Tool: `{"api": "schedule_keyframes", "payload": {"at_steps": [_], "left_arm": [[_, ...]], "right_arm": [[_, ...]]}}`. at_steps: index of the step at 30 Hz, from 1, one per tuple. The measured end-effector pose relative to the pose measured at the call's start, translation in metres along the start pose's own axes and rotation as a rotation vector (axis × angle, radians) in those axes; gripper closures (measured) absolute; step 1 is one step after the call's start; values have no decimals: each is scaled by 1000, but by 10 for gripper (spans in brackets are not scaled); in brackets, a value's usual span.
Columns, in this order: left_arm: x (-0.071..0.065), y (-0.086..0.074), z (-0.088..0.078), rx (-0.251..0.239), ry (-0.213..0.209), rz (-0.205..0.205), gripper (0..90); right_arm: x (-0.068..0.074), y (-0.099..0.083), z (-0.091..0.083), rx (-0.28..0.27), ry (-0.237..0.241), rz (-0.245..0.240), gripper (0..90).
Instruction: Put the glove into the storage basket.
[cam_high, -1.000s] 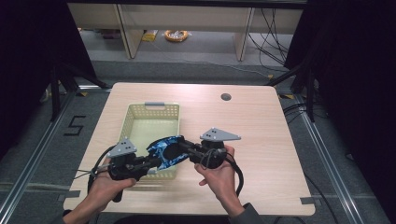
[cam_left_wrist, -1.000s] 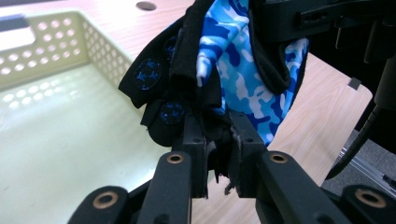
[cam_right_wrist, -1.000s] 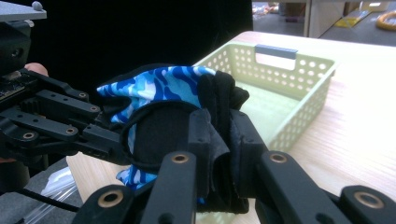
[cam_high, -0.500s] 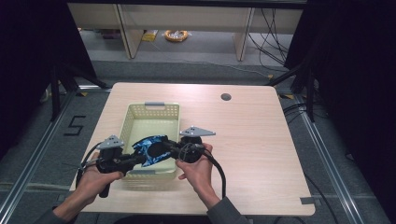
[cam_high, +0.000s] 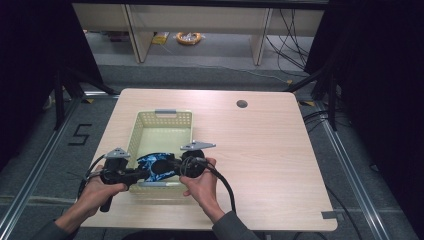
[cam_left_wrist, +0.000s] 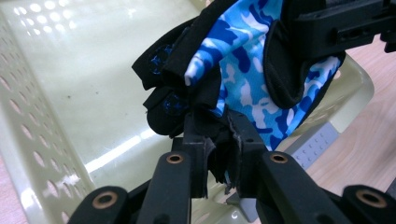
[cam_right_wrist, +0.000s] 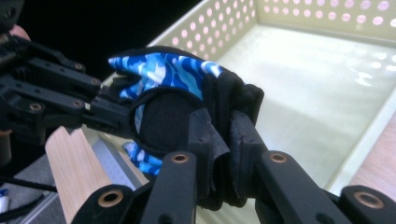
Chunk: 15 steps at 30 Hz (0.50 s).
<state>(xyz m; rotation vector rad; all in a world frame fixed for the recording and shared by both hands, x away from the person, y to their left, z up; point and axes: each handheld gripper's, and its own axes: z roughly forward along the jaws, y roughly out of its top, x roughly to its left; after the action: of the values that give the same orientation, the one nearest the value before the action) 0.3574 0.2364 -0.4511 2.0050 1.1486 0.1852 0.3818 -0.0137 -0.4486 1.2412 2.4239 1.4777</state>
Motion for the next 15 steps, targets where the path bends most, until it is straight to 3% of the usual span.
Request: {"api": "schedule_keyframes", "payload": {"at_steps": [11,13,15], "left_arm": [[1,0,5,64,-19,8,782],[-1,-1,7,61,-13,-9,779],[2,-1,7,82,-21,7,774]], "right_arm": [[-4,-1,3,82,-29,-14,803],[-6,-2,5,97,-23,-18,797],[-5,-3,6,107,-28,-19,792]]}}
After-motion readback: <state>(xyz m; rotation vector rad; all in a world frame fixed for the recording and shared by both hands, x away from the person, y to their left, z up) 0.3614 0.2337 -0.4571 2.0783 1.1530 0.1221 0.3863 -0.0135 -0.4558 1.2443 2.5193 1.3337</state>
